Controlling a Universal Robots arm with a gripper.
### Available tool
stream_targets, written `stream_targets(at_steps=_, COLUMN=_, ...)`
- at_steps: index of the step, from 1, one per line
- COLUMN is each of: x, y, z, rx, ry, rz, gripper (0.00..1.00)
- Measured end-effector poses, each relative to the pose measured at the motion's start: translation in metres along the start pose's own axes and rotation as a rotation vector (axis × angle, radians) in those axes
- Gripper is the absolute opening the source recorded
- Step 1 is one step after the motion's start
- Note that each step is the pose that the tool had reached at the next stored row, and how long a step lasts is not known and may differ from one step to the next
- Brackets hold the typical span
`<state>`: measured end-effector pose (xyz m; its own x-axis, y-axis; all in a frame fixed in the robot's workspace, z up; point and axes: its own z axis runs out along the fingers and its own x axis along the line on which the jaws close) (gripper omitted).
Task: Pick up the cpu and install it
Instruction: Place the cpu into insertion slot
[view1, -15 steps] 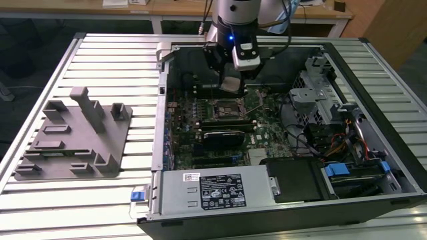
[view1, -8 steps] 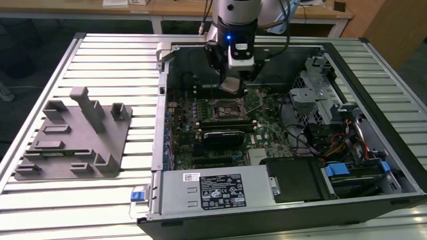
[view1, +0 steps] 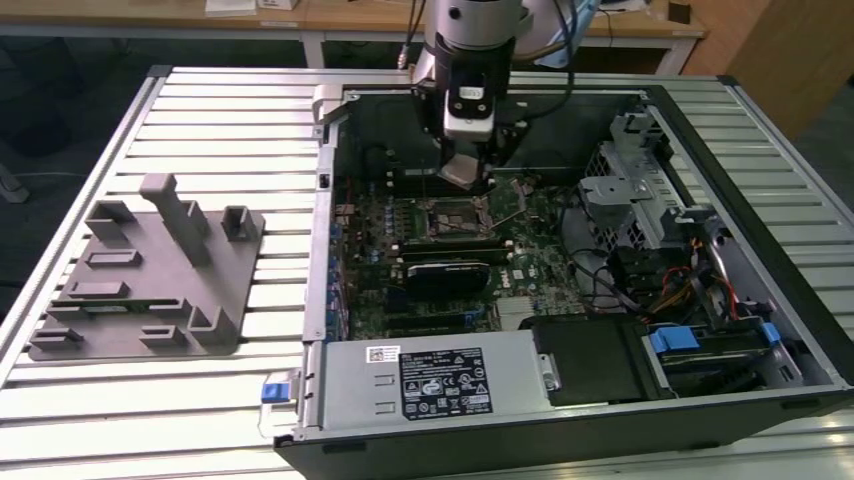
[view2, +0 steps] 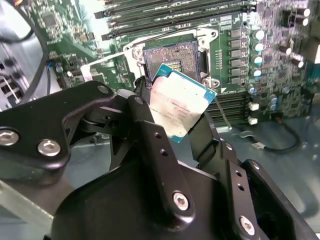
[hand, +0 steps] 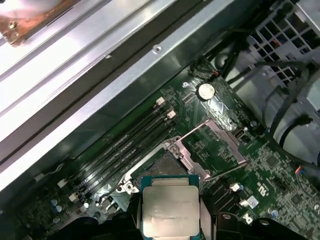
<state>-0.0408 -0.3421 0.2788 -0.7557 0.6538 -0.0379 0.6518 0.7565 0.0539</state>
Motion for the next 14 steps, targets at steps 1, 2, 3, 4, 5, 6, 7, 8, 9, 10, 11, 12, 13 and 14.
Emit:
stream_targets(at_steps=1, x=0.0, y=0.0, z=0.0001, rx=0.0007, ry=-0.0009, rz=0.018, gripper=0.55)
stream_targets(at_steps=2, x=0.0, y=0.0, z=0.0001, rx=0.0014, ry=-0.0019, rz=0.035, gripper=0.55)
stream_targets(at_steps=3, x=0.0, y=0.0, z=0.0002, rx=0.0022, ry=-0.003, rz=0.055, gripper=0.55)
stream_targets(at_steps=4, x=0.0, y=0.0, z=0.0003, rx=0.0028, ry=-0.0039, rz=0.073, gripper=0.55)
stream_targets(at_steps=5, x=0.0, y=0.0, z=0.0004, rx=0.0035, ry=-0.0049, rz=0.091, gripper=0.55)
stream_targets(at_steps=6, x=0.0, y=0.0, z=0.0005, rx=0.0041, ry=-0.0058, rz=0.109, gripper=0.55)
stream_targets(at_steps=7, x=0.0, y=0.0, z=0.0006, rx=0.0049, ry=-0.0068, rz=0.127, gripper=0.55)
stream_targets(at_steps=8, x=0.0, y=0.0, z=0.0007, rx=0.0056, ry=-0.0078, rz=0.145, gripper=0.55)
stream_targets(at_steps=9, x=0.0, y=-0.0001, z=0.0008, rx=0.0063, ry=-0.0089, rz=0.164, gripper=0.55)
stream_targets(at_steps=10, x=0.0, y=-0.0001, z=0.0009, rx=0.007, ry=-0.0098, rz=0.182, gripper=0.55)
stream_targets(at_steps=11, x=0.0, y=-0.0001, z=0.001, rx=0.0076, ry=-0.0108, rz=0.2, gripper=0.55)
stream_targets(at_steps=12, x=0.0, y=-0.0001, z=0.0011, rx=0.0084, ry=-0.0118, rz=0.218, gripper=0.55)
stream_targets(at_steps=13, x=0.0001, y=-0.0001, z=0.0011, rx=0.0091, ry=-0.0127, rz=0.236, gripper=0.55)
stream_targets(at_steps=14, x=0.0001, y=-0.0001, z=0.0012, rx=0.0097, ry=-0.0137, rz=0.254, gripper=0.55)
